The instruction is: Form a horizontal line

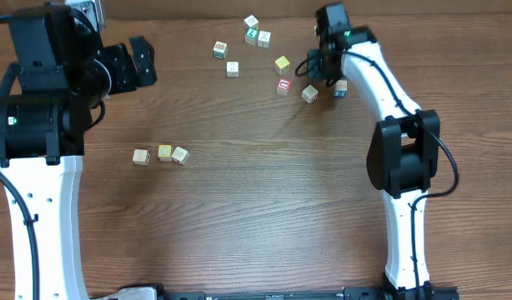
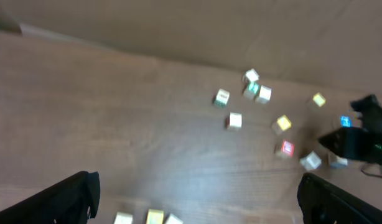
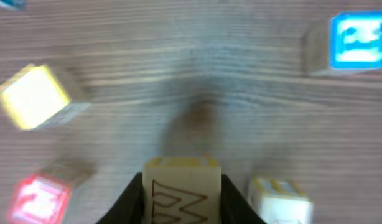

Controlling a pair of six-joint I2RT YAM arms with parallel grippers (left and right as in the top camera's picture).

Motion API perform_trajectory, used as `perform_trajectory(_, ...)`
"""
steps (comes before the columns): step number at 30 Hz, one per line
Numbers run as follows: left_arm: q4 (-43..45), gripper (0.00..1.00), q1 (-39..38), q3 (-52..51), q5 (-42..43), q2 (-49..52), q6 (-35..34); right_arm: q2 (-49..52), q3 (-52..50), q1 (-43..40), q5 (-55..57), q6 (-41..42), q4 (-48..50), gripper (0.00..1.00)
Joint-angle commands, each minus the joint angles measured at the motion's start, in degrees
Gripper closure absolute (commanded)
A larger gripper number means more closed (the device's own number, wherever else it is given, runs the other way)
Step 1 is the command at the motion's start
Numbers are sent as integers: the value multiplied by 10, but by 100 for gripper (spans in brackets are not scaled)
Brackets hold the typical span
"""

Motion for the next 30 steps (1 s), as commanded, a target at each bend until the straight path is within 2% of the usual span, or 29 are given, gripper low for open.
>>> perform_trajectory(1,8,0,0,14,-26,0,33,-87,61,17,-43,2,-45,95)
perform_trajectory(4,3,0,1,21,-68,0,33,-111,61,35,-85,7,-75,95)
perform_trajectory(9,-16,1,15,46,-130,0,32,-116,55,96,-143,88,-146,96)
perform_trajectory(14,-34,0,57,54,-132,0,19,-115,23,173,-143,96,-163,96)
perform_trajectory(18,-50,0,94,54,-116,0,16,-115,-36,232,-110,161,-145,96)
perform_trajectory(23,-53,1,105,54,-76,0,36,-115,-128,282,-90,222,-82,96)
perform_trajectory(30,-90,0,106,54,-76,0,35,-115,-257,331,-72,228,128,95)
